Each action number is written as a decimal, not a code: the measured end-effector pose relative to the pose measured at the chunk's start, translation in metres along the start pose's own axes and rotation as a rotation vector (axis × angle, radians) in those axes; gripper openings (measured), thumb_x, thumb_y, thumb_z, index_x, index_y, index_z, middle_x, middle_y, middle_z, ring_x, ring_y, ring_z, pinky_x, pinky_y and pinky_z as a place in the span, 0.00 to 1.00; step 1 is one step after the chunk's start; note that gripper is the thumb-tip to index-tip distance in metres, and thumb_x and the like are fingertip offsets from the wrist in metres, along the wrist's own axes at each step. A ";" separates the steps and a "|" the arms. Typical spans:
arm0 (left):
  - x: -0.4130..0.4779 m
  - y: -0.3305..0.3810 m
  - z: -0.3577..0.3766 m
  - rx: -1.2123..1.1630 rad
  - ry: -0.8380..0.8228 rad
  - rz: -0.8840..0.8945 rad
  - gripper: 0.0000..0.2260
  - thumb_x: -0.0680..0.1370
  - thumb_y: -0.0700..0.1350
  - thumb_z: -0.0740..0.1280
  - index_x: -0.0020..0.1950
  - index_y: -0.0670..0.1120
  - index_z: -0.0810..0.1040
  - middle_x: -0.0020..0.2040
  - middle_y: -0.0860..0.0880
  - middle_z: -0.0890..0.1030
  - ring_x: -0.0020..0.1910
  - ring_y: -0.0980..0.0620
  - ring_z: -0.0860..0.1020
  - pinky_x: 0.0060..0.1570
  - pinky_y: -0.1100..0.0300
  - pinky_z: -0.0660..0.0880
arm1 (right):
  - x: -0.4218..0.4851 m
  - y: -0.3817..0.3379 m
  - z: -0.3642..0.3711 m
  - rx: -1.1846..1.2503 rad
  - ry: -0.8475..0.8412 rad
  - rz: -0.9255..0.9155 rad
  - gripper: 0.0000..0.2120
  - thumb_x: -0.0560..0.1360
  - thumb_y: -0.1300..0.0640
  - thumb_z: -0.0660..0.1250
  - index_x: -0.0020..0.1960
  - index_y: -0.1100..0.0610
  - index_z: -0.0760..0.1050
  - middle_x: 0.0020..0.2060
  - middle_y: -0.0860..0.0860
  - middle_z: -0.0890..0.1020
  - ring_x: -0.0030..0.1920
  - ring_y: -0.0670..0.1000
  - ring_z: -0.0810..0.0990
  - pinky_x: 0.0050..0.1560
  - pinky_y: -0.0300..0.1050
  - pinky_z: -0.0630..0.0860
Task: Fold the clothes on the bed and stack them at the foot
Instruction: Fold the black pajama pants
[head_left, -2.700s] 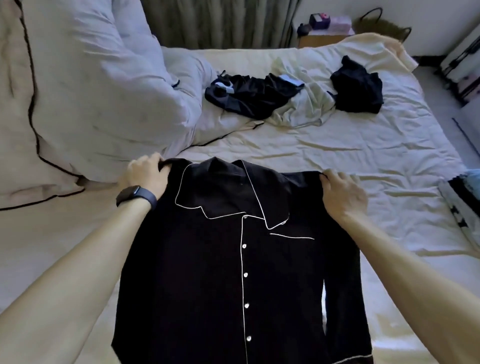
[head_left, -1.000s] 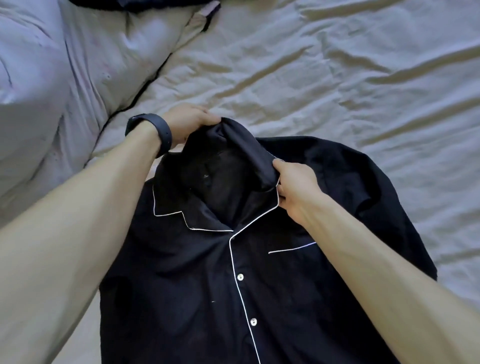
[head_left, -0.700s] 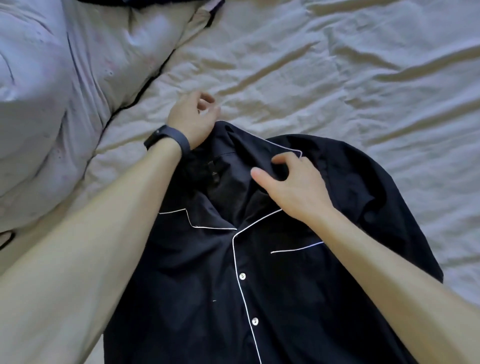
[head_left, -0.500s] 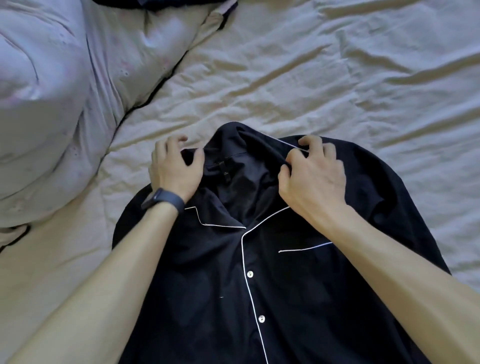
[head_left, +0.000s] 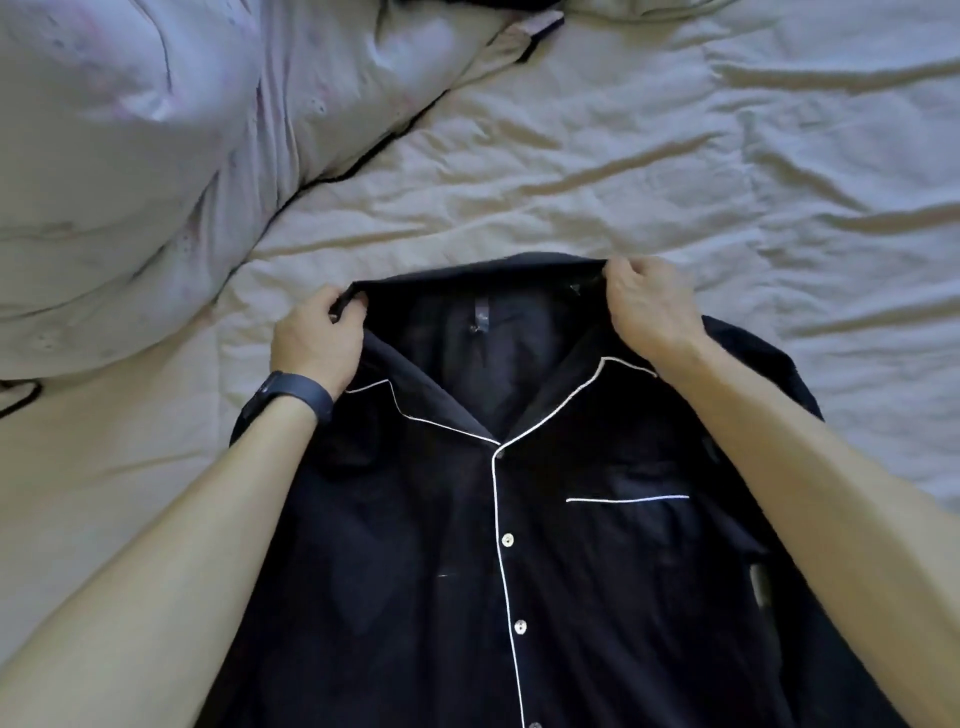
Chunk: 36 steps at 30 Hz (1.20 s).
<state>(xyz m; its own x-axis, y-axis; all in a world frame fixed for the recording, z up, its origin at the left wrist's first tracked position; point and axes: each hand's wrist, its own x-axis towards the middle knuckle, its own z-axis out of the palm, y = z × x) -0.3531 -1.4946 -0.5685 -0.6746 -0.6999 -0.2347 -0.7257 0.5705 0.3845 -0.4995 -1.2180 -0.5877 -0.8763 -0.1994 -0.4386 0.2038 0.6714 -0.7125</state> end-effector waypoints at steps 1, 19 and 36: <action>-0.002 -0.004 -0.003 -0.013 -0.018 0.000 0.15 0.81 0.54 0.62 0.36 0.52 0.72 0.33 0.54 0.76 0.38 0.45 0.74 0.35 0.55 0.63 | 0.000 0.002 -0.004 -0.015 0.013 -0.010 0.18 0.78 0.51 0.56 0.31 0.55 0.64 0.26 0.47 0.68 0.30 0.51 0.67 0.33 0.49 0.61; 0.004 -0.021 0.012 0.245 -0.165 0.087 0.16 0.82 0.56 0.58 0.67 0.52 0.76 0.64 0.46 0.77 0.66 0.39 0.70 0.63 0.47 0.65 | -0.028 0.046 -0.012 -0.511 -0.017 -0.248 0.27 0.82 0.36 0.43 0.72 0.42 0.71 0.72 0.47 0.70 0.71 0.57 0.64 0.71 0.60 0.61; -0.044 0.052 0.036 0.183 0.185 0.184 0.27 0.72 0.38 0.62 0.72 0.47 0.70 0.71 0.43 0.69 0.69 0.40 0.68 0.67 0.44 0.63 | -0.048 0.063 -0.021 -0.413 0.336 -0.026 0.23 0.79 0.36 0.57 0.67 0.48 0.73 0.66 0.54 0.75 0.69 0.60 0.68 0.67 0.60 0.61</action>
<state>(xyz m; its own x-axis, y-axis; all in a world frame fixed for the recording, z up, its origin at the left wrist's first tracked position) -0.3659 -1.4187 -0.5700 -0.7731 -0.6343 -0.0036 -0.6172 0.7509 0.2348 -0.4536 -1.1507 -0.6001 -0.9840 -0.0255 -0.1762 0.0510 0.9078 -0.4162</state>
